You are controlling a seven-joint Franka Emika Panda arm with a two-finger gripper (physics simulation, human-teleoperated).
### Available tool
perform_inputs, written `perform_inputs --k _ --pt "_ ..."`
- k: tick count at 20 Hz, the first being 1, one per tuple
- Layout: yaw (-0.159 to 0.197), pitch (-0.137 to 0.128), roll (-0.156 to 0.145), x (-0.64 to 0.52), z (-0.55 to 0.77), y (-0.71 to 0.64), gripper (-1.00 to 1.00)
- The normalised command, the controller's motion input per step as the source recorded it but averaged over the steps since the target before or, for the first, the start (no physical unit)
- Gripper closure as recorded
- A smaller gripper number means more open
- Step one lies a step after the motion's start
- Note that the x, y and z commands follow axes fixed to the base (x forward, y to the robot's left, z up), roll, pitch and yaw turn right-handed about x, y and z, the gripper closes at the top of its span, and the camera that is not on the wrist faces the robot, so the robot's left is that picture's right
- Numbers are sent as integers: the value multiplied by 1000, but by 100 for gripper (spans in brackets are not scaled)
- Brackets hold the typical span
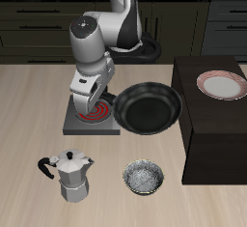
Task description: Place the frypan on the top layer of the shelf
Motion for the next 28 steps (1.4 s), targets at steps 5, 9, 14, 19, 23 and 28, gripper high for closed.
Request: perform_inputs --k 5,9,14,19,23,28 --pt "14 -3 44 10 30 244 100" --pt "4 12 39 2 31 219 100" --pt "9 -9 36 17 86 249 100" --pt "-15 -4 32 -25 26 252 100" --pt "-3 -10 42 -45 36 297 100" --pt "-9 -2 42 -40 50 309 100"
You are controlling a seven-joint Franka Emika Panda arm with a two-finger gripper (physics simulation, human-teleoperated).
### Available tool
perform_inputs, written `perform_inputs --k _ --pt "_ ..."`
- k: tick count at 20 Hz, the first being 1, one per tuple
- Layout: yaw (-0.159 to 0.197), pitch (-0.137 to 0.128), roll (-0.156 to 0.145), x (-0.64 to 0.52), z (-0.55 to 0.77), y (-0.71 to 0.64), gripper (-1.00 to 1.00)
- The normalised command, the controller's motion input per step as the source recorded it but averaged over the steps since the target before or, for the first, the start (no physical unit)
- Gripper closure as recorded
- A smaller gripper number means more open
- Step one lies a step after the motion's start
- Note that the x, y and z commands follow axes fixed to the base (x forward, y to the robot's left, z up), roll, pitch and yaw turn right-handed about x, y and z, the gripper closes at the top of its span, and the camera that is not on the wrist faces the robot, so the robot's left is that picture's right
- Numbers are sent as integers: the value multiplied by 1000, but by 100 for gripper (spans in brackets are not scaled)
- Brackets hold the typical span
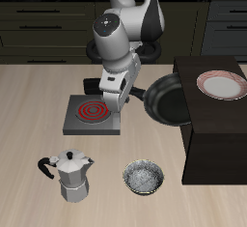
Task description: Place the frypan on the top layer of the shelf
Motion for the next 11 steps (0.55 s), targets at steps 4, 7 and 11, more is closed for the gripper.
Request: perform_inputs --k 4,7,11 --pt "-4 8 78 -107 34 451 100" --pt "8 -13 62 -98 72 448 100" --pt "-4 2 53 -82 24 295 100"
